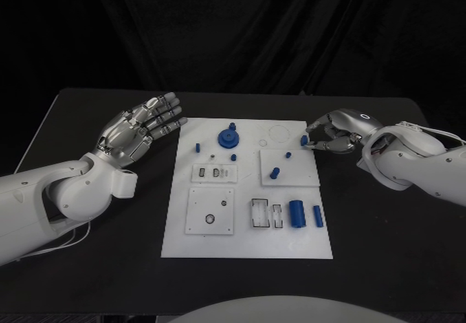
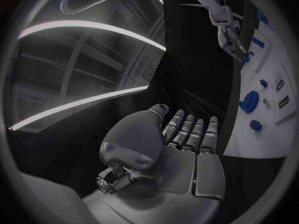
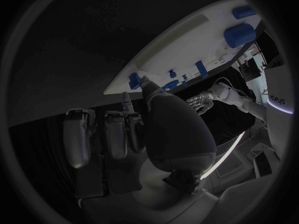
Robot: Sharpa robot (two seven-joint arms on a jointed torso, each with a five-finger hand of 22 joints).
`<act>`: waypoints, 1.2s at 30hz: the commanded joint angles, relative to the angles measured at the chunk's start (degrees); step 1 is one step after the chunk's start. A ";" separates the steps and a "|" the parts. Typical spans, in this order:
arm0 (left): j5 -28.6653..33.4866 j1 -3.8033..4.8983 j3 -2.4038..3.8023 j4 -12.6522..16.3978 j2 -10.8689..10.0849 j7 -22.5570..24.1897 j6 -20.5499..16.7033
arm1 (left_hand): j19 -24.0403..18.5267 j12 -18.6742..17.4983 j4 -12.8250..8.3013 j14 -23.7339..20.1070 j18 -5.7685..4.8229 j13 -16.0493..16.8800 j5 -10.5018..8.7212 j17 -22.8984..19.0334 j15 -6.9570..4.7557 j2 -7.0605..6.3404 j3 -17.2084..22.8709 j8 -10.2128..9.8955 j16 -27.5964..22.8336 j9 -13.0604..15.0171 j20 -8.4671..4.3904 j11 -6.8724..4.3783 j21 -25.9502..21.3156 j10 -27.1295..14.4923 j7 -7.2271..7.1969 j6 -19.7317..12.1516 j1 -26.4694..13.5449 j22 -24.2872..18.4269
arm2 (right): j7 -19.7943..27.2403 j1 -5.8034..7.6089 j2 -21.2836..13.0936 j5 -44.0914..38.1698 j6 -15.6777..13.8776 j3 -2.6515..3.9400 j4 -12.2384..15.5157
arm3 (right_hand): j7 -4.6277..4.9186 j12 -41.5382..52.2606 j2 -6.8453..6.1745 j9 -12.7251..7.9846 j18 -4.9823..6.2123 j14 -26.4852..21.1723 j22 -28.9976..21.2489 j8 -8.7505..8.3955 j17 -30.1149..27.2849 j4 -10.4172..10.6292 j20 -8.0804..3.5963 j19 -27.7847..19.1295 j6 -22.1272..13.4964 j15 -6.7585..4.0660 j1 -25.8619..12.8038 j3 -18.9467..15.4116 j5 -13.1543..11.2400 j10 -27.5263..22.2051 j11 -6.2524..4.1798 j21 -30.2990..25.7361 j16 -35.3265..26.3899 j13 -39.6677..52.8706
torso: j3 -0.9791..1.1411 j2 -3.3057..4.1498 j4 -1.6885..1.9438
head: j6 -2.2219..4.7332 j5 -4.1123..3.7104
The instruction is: Assemble the parts on the task board
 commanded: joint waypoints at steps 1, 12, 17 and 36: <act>-0.06 -0.11 0.04 0.03 0.03 5.14 1.00 | 0.41 0.35 -0.06 0.01 -0.67 0.04 0.32 0.07 0.46 0.06 0.42 0.21 0.36 0.06 0.13 0.09 0.20 0.10 1.18 0.36 -0.67 0.07 | 0.22 -0.22 0.12 -0.16 -1.47 0.03 -0.07 | 0.21 0.16 -0.58 -0.07 -0.42 6.02 11.96 -0.25 15.09 0.40 -0.35 2.93 0.14 -0.19 -0.03 0.01 -0.25 5.96 -0.13 -0.32 0.15 15.06 | 0.00 -0.01 0.02 | -0.02 -0.02; -0.06 -0.13 0.04 -0.06 0.04 4.82 1.16 | 0.39 0.37 -0.09 -0.01 -0.68 0.04 0.35 0.07 0.44 0.13 0.61 0.21 0.34 0.06 0.11 0.08 0.18 0.09 1.19 0.37 -0.71 0.05 | -0.44 -0.33 0.91 -0.17 -1.01 0.04 -0.56 | 0.27 0.16 -0.72 -0.27 -0.34 6.02 11.80 -0.35 15.09 0.53 -0.33 2.76 -0.01 -0.17 1.42 -0.12 0.67 5.96 -0.08 -0.60 0.15 15.06 | -0.03 -0.04 -0.06 | -0.16 0.10; -0.06 -0.14 0.04 -0.09 0.07 4.61 1.31 | 0.37 0.39 -0.10 -0.02 -0.68 0.05 0.35 0.07 0.44 0.13 0.65 0.21 0.35 0.06 0.11 0.09 0.17 0.09 1.19 0.34 -0.73 0.05 | -0.87 -0.34 1.21 -0.17 -0.70 0.05 -0.83 | 0.35 0.16 -0.48 -0.30 -0.29 6.02 11.71 -0.24 15.09 0.31 -0.32 2.66 0.22 -0.13 2.53 0.10 2.77 5.96 -0.01 -0.77 0.15 15.06 | -0.01 -0.05 0.00 | -0.19 0.13; -0.06 -0.16 0.04 -0.16 0.06 4.22 1.62 | 0.37 0.43 -0.14 -0.02 -0.69 0.05 0.35 0.07 0.46 0.10 0.77 0.21 0.38 0.06 0.11 0.14 0.17 0.11 1.22 0.35 -0.78 0.04 | -1.63 -0.34 1.91 -0.53 -0.12 0.07 -1.44 | 0.33 0.16 -0.16 0.12 -0.23 6.02 11.63 0.83 15.09 0.05 -0.22 2.56 2.39 -0.02 3.82 0.19 4.95 5.96 0.12 -1.03 0.15 15.06 | -0.06 -0.08 0.03 | -0.30 0.14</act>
